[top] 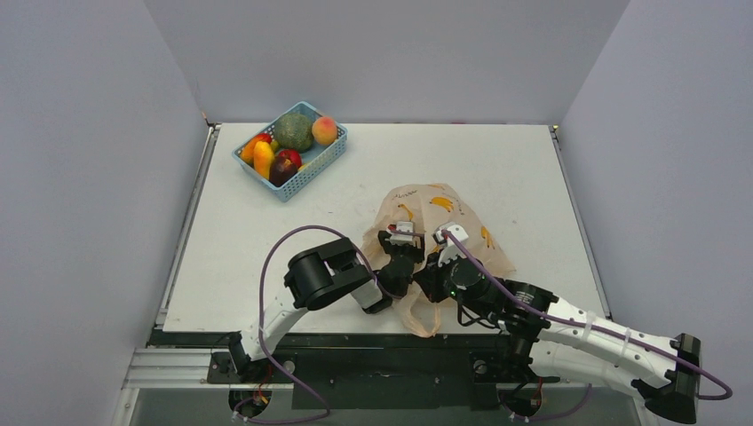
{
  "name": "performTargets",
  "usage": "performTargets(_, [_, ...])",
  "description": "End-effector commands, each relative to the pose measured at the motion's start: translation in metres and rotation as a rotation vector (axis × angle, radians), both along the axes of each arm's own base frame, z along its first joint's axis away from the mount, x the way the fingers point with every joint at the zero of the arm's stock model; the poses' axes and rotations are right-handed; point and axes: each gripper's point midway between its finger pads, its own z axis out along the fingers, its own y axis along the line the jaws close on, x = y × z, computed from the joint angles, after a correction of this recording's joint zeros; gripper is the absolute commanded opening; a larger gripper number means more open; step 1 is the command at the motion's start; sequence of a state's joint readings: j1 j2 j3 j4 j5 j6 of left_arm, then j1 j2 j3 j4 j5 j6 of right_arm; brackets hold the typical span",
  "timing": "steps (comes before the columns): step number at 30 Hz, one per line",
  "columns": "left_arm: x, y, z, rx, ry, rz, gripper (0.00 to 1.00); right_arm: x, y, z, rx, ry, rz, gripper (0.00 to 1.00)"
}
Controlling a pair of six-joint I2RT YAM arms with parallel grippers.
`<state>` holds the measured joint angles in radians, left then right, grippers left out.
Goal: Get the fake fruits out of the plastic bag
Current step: Adjust the plastic bag at the center of the board.
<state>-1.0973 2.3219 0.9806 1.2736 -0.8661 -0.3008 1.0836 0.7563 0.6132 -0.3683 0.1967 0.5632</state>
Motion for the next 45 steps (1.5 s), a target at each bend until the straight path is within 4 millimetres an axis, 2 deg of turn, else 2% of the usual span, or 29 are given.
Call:
performTargets(1, [-0.006,0.002,-0.001,0.008,0.020,-0.023,0.53,-0.003,-0.003,0.000,0.035,0.007,-0.005,0.00])
performTargets(3, [-0.010,0.010,-0.002,0.032,0.023,-0.026,0.54,-0.002,-0.008,0.000,0.030,0.001,-0.018,0.00])
performTargets(4, [-0.011,0.012,0.007,0.026,0.015,-0.028,0.54,-0.002,-0.009,0.001,0.029,-0.001,-0.020,0.00])
performTargets(5, [-0.015,0.018,0.006,0.038,0.018,-0.034,0.54,-0.002,-0.011,-0.001,0.024,-0.002,-0.024,0.00])
performTargets(6, [-0.017,0.017,0.019,0.024,0.005,-0.055,0.53,-0.003,-0.012,-0.003,0.021,-0.002,-0.026,0.00])
performTargets(7, [-0.023,0.021,0.016,0.040,0.016,-0.083,0.52,-0.002,-0.013,-0.005,0.018,-0.005,-0.034,0.00])
performTargets(8, [-0.025,0.021,0.034,0.006,0.005,-0.100,0.50,-0.001,-0.015,-0.009,0.010,0.000,-0.040,0.00])
performTargets(9, [-0.033,0.025,0.031,0.021,0.023,-0.134,0.47,-0.001,-0.016,-0.011,0.008,0.000,-0.046,0.00])
performTargets(10, [-0.036,0.025,0.049,-0.028,0.018,-0.149,0.46,-0.001,-0.016,-0.014,0.001,0.004,-0.048,0.00])
performTargets(11, [-0.044,0.028,0.045,-0.027,0.048,-0.186,0.44,-0.001,-0.016,-0.015,0.001,0.003,-0.049,0.00])
performTargets(12, [-0.046,0.028,0.062,-0.060,0.039,-0.207,0.41,0.000,-0.018,-0.018,-0.007,0.000,-0.055,0.00])
performTargets(15, [-0.059,0.030,0.081,-0.126,0.094,-0.333,0.37,0.005,-0.021,-0.019,-0.009,-0.017,-0.086,0.00])
performTargets(16, [-0.063,0.032,0.075,-0.116,0.135,-0.356,0.34,0.007,-0.022,-0.018,-0.013,-0.022,-0.093,0.00])
performTargets(17, [-0.067,0.033,0.085,-0.165,0.160,-0.397,0.33,0.008,-0.022,-0.018,-0.011,-0.027,-0.098,0.00])
performTargets(20, [-0.081,0.037,0.085,-0.203,0.228,-0.474,0.30,0.014,-0.025,-0.018,-0.019,-0.040,-0.127,0.00])
performTargets(25, [-0.101,0.048,0.093,-0.273,0.317,-0.596,0.29,0.019,-0.029,-0.015,-0.023,-0.056,-0.159,0.00])
performTargets(26, [-0.103,0.051,0.088,-0.260,0.349,-0.598,0.29,0.020,-0.031,-0.014,-0.025,-0.060,-0.171,0.00])
performTargets(27, [-0.106,0.051,0.094,-0.272,0.357,-0.633,0.29,0.021,-0.032,-0.012,-0.023,-0.063,-0.173,0.00])
performTargets(28, [-0.108,0.053,0.092,-0.263,0.379,-0.641,0.29,0.020,-0.032,-0.012,-0.025,-0.062,-0.168,0.00])
performTargets(33, [-0.118,0.060,0.106,-0.294,0.363,-0.668,0.32,0.021,-0.033,-0.009,-0.056,-0.072,-0.153,0.00])
performTargets(34, [-0.119,0.063,0.103,-0.286,0.381,-0.658,0.33,0.021,-0.032,-0.008,-0.059,-0.076,-0.147,0.00])
performTargets(36, [-0.121,0.068,0.104,-0.284,0.395,-0.644,0.34,0.025,-0.029,0.003,-0.061,-0.104,-0.137,0.00])
performTargets(37, [-0.122,0.070,0.112,-0.296,0.383,-0.644,0.35,0.028,-0.027,0.012,-0.077,-0.134,-0.123,0.00])
performTargets(38, [-0.122,0.074,0.110,-0.292,0.396,-0.633,0.35,0.032,-0.024,0.019,-0.082,-0.154,-0.118,0.00])
performTargets(39, [-0.123,0.077,0.120,-0.307,0.378,-0.634,0.37,0.039,-0.018,0.029,-0.114,-0.187,-0.103,0.00])
performTargets(40, [-0.122,0.081,0.119,-0.301,0.395,-0.619,0.38,0.043,-0.014,0.035,-0.129,-0.208,-0.095,0.00])
performTargets(42, [-0.123,0.089,0.131,-0.307,0.383,-0.600,0.41,0.051,0.004,0.050,-0.181,-0.253,-0.031,0.00])
performTargets(44, [-0.124,0.097,0.133,-0.302,0.378,-0.583,0.43,0.055,0.036,0.070,-0.214,-0.308,0.052,0.00])
performTargets(45, [-0.125,0.101,0.131,-0.298,0.387,-0.570,0.45,0.054,0.043,0.076,-0.243,-0.346,0.084,0.00])
